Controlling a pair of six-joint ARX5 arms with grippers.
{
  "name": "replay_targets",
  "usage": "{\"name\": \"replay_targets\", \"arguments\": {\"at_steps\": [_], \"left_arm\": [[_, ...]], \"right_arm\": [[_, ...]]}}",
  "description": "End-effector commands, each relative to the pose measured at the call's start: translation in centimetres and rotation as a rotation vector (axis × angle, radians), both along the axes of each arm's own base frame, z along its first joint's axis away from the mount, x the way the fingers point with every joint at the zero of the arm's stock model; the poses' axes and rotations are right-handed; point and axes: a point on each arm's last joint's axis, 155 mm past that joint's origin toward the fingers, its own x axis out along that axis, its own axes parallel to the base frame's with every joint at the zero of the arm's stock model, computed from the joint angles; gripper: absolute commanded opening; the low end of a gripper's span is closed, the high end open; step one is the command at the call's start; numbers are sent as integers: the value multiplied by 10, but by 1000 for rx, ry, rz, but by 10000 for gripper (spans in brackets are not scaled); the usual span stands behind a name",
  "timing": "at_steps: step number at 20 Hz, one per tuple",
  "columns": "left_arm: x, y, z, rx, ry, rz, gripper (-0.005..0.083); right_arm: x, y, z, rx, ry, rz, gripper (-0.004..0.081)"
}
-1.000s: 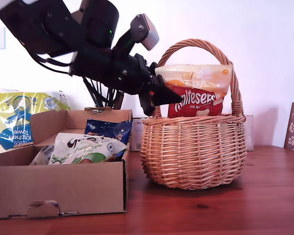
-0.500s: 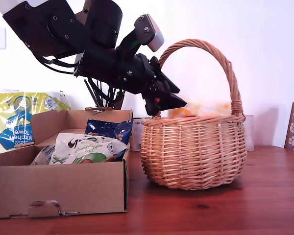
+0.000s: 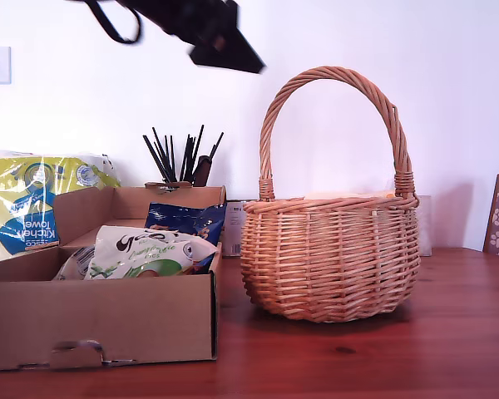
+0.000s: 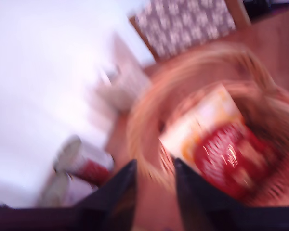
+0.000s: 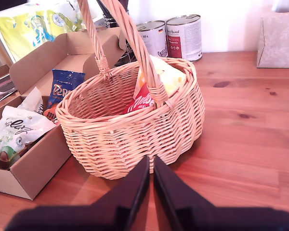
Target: Move the bags of Easter eggs from the cardboard box on the left into the woven basket on the right side.
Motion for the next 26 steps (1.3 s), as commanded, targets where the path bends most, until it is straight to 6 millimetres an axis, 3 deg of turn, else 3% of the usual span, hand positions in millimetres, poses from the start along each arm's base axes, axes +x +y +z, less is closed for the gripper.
{"name": "replay_targets", "arguments": {"at_steps": [1,5,9,15,16,17,19,20,26], "left_arm": [[-10,24,-45,70,193,64,-19],[-37,74,-84,145,441,163,-19],[-51,98,-92,68,498,197,-19],[-76,135,-121,8,606,261,-17],[-77,134,-123,-13,638,258,28],[-79,130,-125,-38,673,251,200],[-68,130,-129,-60,685,283,680],[-61,127,-132,-64,676,282,807],[-34,133,-177,-46,749,346,782]], "right_arm": [[0,2,1,2,-1,6,-12],[0,2,1,2,-1,6,-12],[0,1,1,2,-1,6,-12],[0,1,1,2,0,4,-12],[0,1,1,2,0,4,-12],[0,1,1,2,0,5,-12],[0,1,1,2,0,4,-12],[0,1,1,2,0,5,-12],[0,1,1,1,-1,4,-12]]}}
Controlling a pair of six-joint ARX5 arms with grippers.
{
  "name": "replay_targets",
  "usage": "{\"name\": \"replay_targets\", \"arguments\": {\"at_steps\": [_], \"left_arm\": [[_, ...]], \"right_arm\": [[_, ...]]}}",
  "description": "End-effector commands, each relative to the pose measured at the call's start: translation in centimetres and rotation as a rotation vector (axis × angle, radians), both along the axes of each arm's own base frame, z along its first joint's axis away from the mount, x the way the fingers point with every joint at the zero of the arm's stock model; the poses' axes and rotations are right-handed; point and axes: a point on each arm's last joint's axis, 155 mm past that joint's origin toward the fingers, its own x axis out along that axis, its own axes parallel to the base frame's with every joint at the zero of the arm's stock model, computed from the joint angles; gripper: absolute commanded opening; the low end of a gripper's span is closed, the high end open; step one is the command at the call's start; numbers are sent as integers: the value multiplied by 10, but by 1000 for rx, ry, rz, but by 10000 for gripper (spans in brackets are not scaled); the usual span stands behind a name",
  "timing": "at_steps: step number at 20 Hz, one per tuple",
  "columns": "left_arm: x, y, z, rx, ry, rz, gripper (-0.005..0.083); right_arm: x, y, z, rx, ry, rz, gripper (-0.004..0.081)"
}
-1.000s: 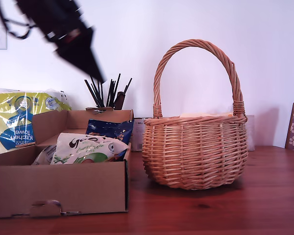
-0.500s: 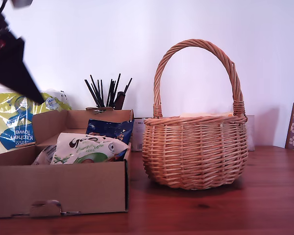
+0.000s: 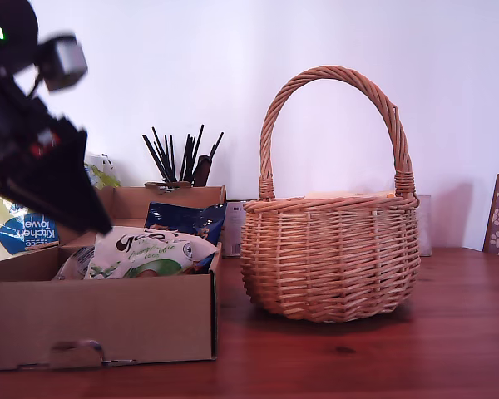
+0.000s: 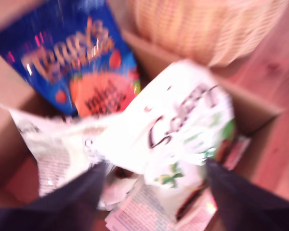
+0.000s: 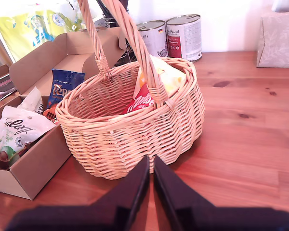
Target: Move the bags of Easter eggs from the cardboard box on the left into the woven basket on the right side.
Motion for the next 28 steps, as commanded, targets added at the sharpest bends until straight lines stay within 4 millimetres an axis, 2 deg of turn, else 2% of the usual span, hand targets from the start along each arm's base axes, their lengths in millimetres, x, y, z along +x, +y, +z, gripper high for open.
{"name": "replay_targets", "arguments": {"at_steps": [1,3,6,9,15,16,17,20,21,24,25,28], "left_arm": [[7,1,-12,-16,26,31,782],[15,-8,-16,-77,40,37,782],[16,-28,-19,-180,76,1,782],[3,-43,-25,-242,157,-37,781],[-12,-56,-23,-286,219,-73,774],[-15,-55,-25,-281,234,-72,738],[-18,-55,-27,-276,248,-71,666],[-24,-55,-30,-254,252,-100,383],[-24,-55,-30,-252,242,-108,339],[-23,-56,-29,-253,233,-113,327],[-22,-56,-28,-256,227,-114,283],[-15,-60,-23,-273,190,-124,42]], "right_arm": [[0,1,1,2,-1,5,-12],[0,1,1,2,-1,5,-12],[0,1,1,2,-1,5,-12],[0,1,1,2,-1,5,-12],[0,1,1,2,0,5,-12],[0,1,1,2,-1,5,-12],[0,1,1,2,-1,5,-12],[0,1,1,2,-1,5,-12],[0,1,1,2,-1,5,-12],[0,1,1,2,-1,5,-12],[0,1,1,2,-1,5,-12],[0,1,1,2,-1,5,-12]]}}
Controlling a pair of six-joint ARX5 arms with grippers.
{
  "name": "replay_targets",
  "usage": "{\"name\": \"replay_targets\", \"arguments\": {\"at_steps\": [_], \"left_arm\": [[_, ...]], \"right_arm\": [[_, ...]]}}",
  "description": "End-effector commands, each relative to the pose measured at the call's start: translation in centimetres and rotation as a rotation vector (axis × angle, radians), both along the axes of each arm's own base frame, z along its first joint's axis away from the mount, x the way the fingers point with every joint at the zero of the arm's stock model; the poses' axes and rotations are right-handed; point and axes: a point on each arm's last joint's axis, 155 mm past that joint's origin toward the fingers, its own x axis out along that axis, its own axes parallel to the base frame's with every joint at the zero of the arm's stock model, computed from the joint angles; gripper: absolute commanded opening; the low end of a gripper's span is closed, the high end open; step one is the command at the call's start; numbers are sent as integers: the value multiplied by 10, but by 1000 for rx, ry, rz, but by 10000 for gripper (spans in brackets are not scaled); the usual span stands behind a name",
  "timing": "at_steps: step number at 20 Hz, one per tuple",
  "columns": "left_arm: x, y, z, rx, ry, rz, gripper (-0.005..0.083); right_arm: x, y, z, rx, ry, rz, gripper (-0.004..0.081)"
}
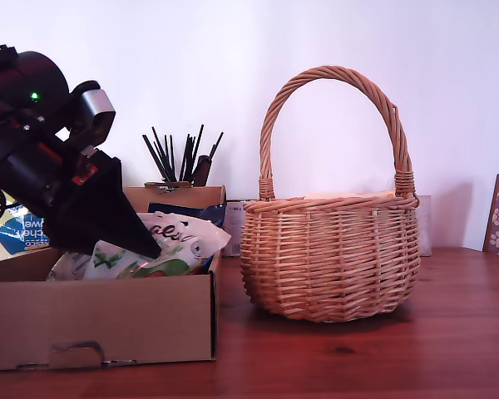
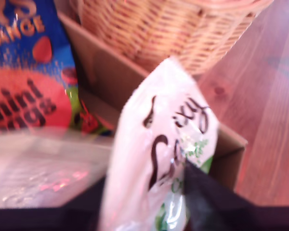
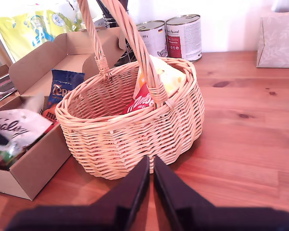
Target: Move the bags of Easter eggs from the cardboard box on the left into the woven basket on the right side.
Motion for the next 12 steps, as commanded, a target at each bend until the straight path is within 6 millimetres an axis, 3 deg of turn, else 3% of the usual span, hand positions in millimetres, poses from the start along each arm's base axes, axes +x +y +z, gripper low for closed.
{"name": "replay_targets", "arguments": {"at_steps": [1,6,12], "left_arm": [[0,-2,-4,-5,-3,-12,-5],[13,-7,22,-19,-33,-11,-19],[19,-22,105,-128,-170,-64,-19]], "right_arm": [[0,1,1,2,-1,5,-12],[0,1,1,2,0,5,-12],[0,1,1,2,0,5,-12]]}}
